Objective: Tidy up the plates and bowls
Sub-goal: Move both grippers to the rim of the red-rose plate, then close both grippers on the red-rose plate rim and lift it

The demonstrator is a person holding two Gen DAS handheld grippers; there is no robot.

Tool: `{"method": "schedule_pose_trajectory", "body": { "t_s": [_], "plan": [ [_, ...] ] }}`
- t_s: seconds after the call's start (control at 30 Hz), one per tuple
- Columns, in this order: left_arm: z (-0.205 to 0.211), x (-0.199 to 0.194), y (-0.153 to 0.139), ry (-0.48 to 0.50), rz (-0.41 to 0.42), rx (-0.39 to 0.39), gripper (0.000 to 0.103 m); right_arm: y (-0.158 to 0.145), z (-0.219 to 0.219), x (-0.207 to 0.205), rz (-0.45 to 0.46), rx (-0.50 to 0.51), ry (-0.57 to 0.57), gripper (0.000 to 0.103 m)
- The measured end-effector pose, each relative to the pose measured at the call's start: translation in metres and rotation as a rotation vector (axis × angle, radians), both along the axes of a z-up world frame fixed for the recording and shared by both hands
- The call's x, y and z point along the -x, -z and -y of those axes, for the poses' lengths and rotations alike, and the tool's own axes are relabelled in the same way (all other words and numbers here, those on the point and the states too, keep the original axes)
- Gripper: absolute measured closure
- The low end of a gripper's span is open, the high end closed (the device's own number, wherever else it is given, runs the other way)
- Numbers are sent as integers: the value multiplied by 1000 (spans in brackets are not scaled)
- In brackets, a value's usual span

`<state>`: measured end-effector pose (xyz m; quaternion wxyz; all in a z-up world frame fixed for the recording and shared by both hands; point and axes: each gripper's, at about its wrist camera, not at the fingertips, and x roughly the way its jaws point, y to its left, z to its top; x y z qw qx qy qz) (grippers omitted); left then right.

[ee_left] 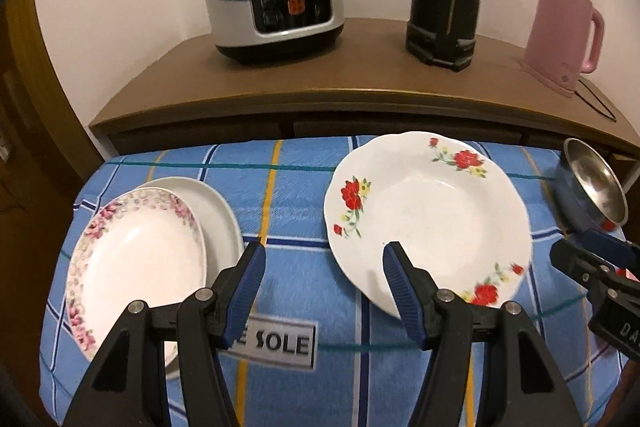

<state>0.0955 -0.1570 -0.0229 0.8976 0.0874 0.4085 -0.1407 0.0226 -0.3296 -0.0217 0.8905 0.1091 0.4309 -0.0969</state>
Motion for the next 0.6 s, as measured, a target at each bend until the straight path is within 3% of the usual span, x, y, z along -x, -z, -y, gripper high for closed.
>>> {"method": "schedule_pose_trajectory", "body": {
  "t_s": [0.2, 0.4, 0.53, 0.6],
  "plan": [
    [4, -24, 10, -24, -19, -10, 39, 13, 2, -25, -43, 12, -38, 50],
    [12, -41, 17, -27, -32, -12, 39, 22, 8, -43, -54, -10, -42, 51],
    [13, -49, 21, -41, -38, -12, 39, 27, 5, -52, -71, -6, -58, 64],
    [14, -54, 25, -40, -49, -3, 39, 33, 5, -57, -87, -2, -64, 65]
  ]
}}
